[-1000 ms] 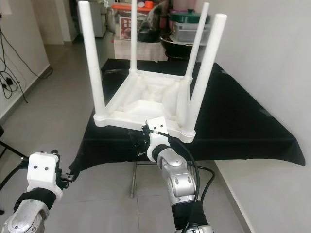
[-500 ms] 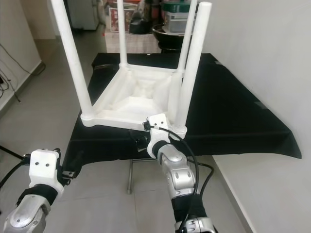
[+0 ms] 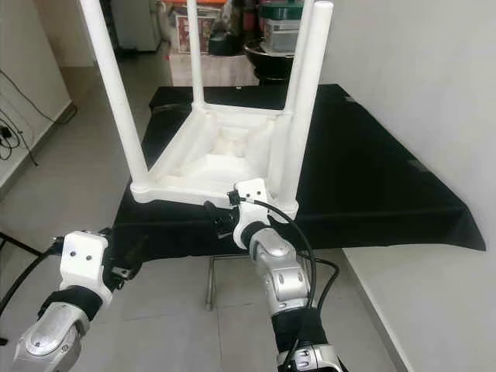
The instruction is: Building children table
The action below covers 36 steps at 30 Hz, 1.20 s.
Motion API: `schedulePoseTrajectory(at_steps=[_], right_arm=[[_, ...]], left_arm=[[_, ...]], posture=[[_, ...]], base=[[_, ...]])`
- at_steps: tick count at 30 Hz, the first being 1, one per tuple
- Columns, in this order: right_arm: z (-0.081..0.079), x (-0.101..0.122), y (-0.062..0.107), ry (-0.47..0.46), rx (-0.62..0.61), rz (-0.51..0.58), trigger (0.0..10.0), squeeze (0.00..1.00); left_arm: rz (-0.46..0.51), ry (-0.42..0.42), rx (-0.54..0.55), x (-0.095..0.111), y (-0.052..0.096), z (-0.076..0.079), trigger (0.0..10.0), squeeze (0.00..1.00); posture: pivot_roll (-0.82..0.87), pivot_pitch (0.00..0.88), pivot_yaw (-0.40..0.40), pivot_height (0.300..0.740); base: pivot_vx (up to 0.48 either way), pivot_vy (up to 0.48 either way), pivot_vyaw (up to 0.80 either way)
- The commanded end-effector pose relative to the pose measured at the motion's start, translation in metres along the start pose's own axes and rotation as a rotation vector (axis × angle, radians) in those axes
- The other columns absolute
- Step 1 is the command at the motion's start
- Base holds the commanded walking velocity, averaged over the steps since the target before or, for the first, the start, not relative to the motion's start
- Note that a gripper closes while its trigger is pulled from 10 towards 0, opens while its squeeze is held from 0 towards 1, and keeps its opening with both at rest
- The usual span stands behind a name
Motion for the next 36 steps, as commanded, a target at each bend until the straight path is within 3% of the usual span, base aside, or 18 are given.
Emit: schedulePoseTrajectory(at_steps=[1,15,36], right_arm=[[-0.005,0.003,-0.003,0.013,0.012,0.009,10.0,0.00],[-0.009,-0.001,-0.007,0.020,0.022,0.002,10.0,0.00],[-0.002,-0.004,-0.006,0.009,0.011,-0.009,10.0,0.00]], left_arm=[[-0.012,-0.014,-0.013,-0.005,0.001,0.000,10.0,0.00],[0.004,-0.030,-0.064,-0.002,-0.005,0.005,10.0,0.00],[-0.009,-0.001,-0.104,-0.010,-0.008,0.007,10.0,0.00]], posture=[[-0.01,0.000,0.008,0.740],[-0.02,0.000,0.022,0.740],[-0.03,0.000,0.017,0.740]], base=[[0.000,0.000,0.00],[0.000,0.000,0.00],[0.000,0.000,0.00]])
Point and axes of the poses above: a point about 5 cm out from each wrist's last joint towards the gripper, its own y axis pointing back from the gripper into the wrist, its own x axis along the axis of the wrist's last joint, z = x × y, the point moved 5 cm from there along -y, pointing out of the wrist towards the gripper, and after that the axes turned 7 degrees about -y, right-handed, at the moved point
